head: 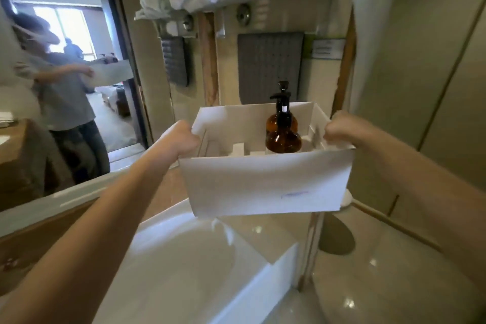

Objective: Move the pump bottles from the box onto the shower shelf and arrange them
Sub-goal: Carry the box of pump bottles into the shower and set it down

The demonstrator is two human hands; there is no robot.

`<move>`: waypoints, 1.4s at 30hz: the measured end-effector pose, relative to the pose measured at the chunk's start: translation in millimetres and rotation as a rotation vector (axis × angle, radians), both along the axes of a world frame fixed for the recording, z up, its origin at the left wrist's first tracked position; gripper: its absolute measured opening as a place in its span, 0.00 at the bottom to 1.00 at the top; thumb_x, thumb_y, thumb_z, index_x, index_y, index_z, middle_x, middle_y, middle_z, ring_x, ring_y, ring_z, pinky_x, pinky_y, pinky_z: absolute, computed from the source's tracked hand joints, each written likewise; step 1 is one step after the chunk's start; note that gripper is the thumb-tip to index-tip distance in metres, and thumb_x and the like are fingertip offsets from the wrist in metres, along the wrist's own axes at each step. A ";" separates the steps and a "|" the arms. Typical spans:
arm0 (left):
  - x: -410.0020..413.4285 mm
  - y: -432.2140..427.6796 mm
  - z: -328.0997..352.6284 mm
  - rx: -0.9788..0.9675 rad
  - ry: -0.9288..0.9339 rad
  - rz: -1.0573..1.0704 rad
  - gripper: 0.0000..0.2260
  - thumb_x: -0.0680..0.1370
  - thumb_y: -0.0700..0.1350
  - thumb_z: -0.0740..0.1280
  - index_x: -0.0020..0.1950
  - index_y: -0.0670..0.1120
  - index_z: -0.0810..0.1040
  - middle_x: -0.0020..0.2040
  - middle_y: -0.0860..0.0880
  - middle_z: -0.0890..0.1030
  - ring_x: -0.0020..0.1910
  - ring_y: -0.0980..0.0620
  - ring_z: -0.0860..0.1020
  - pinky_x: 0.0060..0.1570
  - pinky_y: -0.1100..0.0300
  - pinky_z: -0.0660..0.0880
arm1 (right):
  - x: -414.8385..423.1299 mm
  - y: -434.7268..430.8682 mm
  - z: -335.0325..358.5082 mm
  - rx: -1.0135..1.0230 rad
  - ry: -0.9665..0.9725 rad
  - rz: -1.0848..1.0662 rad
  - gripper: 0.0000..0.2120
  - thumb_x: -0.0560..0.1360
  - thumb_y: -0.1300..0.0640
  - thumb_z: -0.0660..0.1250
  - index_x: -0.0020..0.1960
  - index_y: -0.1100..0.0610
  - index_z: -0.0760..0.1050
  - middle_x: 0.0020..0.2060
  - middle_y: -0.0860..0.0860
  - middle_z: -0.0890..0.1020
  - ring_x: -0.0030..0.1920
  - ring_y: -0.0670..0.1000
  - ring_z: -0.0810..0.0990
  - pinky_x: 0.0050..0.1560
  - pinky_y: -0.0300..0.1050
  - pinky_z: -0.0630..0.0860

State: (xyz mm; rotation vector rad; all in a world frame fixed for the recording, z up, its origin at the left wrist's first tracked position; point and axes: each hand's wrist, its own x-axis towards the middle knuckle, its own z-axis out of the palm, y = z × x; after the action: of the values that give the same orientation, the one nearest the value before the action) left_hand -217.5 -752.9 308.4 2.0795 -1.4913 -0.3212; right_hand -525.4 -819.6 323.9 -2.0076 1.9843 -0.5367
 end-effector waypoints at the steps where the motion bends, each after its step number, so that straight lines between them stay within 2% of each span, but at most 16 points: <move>1: -16.1 -9.5 0.3 0.010 -0.011 -0.037 0.07 0.73 0.38 0.62 0.46 0.35 0.74 0.33 0.46 0.70 0.32 0.47 0.71 0.29 0.58 0.64 | -19.5 3.6 0.0 0.004 0.004 -0.032 0.05 0.71 0.61 0.67 0.43 0.60 0.71 0.34 0.55 0.75 0.35 0.54 0.74 0.34 0.43 0.67; 3: -49.1 -25.7 2.5 0.032 -0.024 -0.106 0.03 0.74 0.38 0.61 0.43 0.38 0.71 0.33 0.46 0.70 0.34 0.47 0.71 0.30 0.58 0.64 | -55.0 10.5 0.1 0.011 0.017 -0.118 0.04 0.72 0.61 0.67 0.44 0.61 0.72 0.38 0.57 0.75 0.38 0.57 0.75 0.38 0.44 0.69; 5: -80.6 -42.1 4.5 0.040 -0.033 -0.193 0.02 0.74 0.38 0.61 0.45 0.40 0.70 0.36 0.45 0.71 0.41 0.44 0.72 0.36 0.57 0.66 | -86.7 18.0 -0.4 0.040 0.029 -0.230 0.05 0.72 0.61 0.68 0.43 0.61 0.73 0.37 0.58 0.76 0.37 0.56 0.75 0.38 0.44 0.69; 7: -110.7 -58.5 5.6 0.036 -0.035 -0.277 0.04 0.74 0.36 0.61 0.47 0.40 0.71 0.39 0.44 0.72 0.43 0.43 0.72 0.38 0.56 0.67 | -116.2 26.1 -0.6 0.086 0.021 -0.339 0.05 0.71 0.61 0.68 0.43 0.64 0.75 0.36 0.58 0.78 0.37 0.56 0.77 0.36 0.44 0.71; 10: -156.2 -78.2 6.0 0.023 -0.084 -0.399 0.02 0.73 0.36 0.60 0.41 0.38 0.70 0.39 0.42 0.72 0.36 0.45 0.72 0.31 0.57 0.66 | -157.6 41.1 0.9 0.121 -0.019 -0.478 0.06 0.71 0.63 0.68 0.46 0.65 0.77 0.40 0.59 0.79 0.42 0.58 0.80 0.42 0.49 0.75; 12: -186.4 -87.8 6.0 0.003 -0.104 -0.458 0.07 0.74 0.36 0.60 0.36 0.40 0.68 0.36 0.44 0.71 0.33 0.48 0.71 0.28 0.57 0.64 | -181.1 55.2 0.4 0.107 -0.053 -0.560 0.05 0.72 0.62 0.68 0.44 0.64 0.77 0.39 0.58 0.80 0.43 0.58 0.81 0.44 0.50 0.77; 16: -240.8 -99.7 12.6 -0.010 -0.109 -0.614 0.04 0.76 0.40 0.59 0.46 0.41 0.72 0.39 0.44 0.75 0.41 0.43 0.76 0.38 0.53 0.72 | -219.4 84.2 -1.7 0.041 -0.109 -0.717 0.07 0.72 0.61 0.66 0.36 0.61 0.73 0.33 0.56 0.77 0.37 0.55 0.77 0.37 0.44 0.73; 20: -279.7 -109.4 18.8 -0.006 -0.103 -0.717 0.08 0.76 0.38 0.60 0.51 0.36 0.74 0.42 0.42 0.75 0.43 0.41 0.76 0.38 0.55 0.69 | -241.1 107.5 1.9 0.022 -0.120 -0.835 0.10 0.72 0.61 0.66 0.33 0.60 0.70 0.31 0.54 0.75 0.35 0.54 0.76 0.36 0.43 0.71; 23: -298.3 -117.1 19.3 -0.022 -0.155 -0.764 0.09 0.74 0.38 0.60 0.51 0.36 0.74 0.42 0.41 0.75 0.41 0.41 0.75 0.40 0.55 0.70 | -251.2 118.0 1.6 0.037 -0.116 -0.893 0.07 0.72 0.61 0.66 0.38 0.62 0.72 0.32 0.54 0.75 0.40 0.56 0.78 0.41 0.46 0.74; 25: -307.0 -121.5 18.5 -0.013 -0.167 -0.804 0.09 0.74 0.38 0.59 0.51 0.36 0.74 0.38 0.43 0.73 0.37 0.44 0.74 0.35 0.57 0.69 | -255.5 122.6 1.6 0.031 -0.109 -0.917 0.04 0.72 0.60 0.66 0.42 0.62 0.74 0.32 0.54 0.76 0.41 0.56 0.78 0.42 0.48 0.74; 28: -319.4 -128.6 15.9 -0.029 -0.180 -0.847 0.11 0.74 0.38 0.58 0.54 0.37 0.73 0.35 0.45 0.70 0.32 0.50 0.70 0.29 0.58 0.64 | -260.6 126.2 -1.3 0.035 -0.119 -0.959 0.08 0.73 0.60 0.66 0.49 0.63 0.76 0.33 0.54 0.76 0.39 0.54 0.77 0.44 0.49 0.74; 29: -323.4 -131.3 14.8 -0.038 -0.182 -0.857 0.12 0.74 0.38 0.58 0.56 0.37 0.72 0.37 0.45 0.72 0.33 0.50 0.70 0.30 0.58 0.64 | -262.3 126.8 -3.1 0.041 -0.125 -0.978 0.09 0.73 0.60 0.66 0.50 0.64 0.76 0.34 0.54 0.76 0.40 0.55 0.77 0.45 0.50 0.75; 32: -335.5 -141.9 10.1 -0.031 -0.143 -0.895 0.15 0.74 0.36 0.58 0.61 0.36 0.70 0.52 0.39 0.76 0.44 0.43 0.73 0.41 0.57 0.67 | -269.5 126.1 -9.0 0.046 -0.141 -1.011 0.11 0.73 0.60 0.66 0.53 0.65 0.76 0.37 0.56 0.78 0.40 0.55 0.77 0.43 0.49 0.74; 37: -353.3 -164.4 1.3 -0.021 -0.133 -0.921 0.16 0.74 0.36 0.58 0.62 0.37 0.69 0.55 0.39 0.74 0.48 0.42 0.72 0.44 0.56 0.67 | -283.0 113.6 -16.2 0.064 -0.120 -1.049 0.12 0.73 0.60 0.66 0.54 0.66 0.76 0.49 0.61 0.81 0.44 0.58 0.78 0.46 0.50 0.74; 40: -366.8 -182.8 -3.3 -0.014 -0.141 -0.930 0.12 0.73 0.35 0.58 0.56 0.36 0.71 0.43 0.43 0.72 0.44 0.43 0.71 0.41 0.57 0.66 | -296.4 98.1 -19.7 0.068 -0.115 -1.052 0.12 0.74 0.60 0.66 0.55 0.66 0.76 0.50 0.62 0.81 0.50 0.60 0.80 0.51 0.53 0.76; 42: -378.0 -196.4 -6.2 -0.003 -0.145 -0.928 0.08 0.73 0.35 0.58 0.51 0.38 0.70 0.37 0.46 0.68 0.39 0.45 0.70 0.37 0.57 0.64 | -308.8 86.0 -22.1 0.067 -0.118 -1.047 0.12 0.73 0.60 0.66 0.54 0.66 0.76 0.49 0.61 0.82 0.49 0.60 0.80 0.50 0.52 0.76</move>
State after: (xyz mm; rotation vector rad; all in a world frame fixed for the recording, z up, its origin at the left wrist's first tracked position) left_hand -595.5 -949.3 302.3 1.2893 -2.4659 -0.5038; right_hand -834.2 -733.5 301.8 -0.7207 2.7923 -0.7271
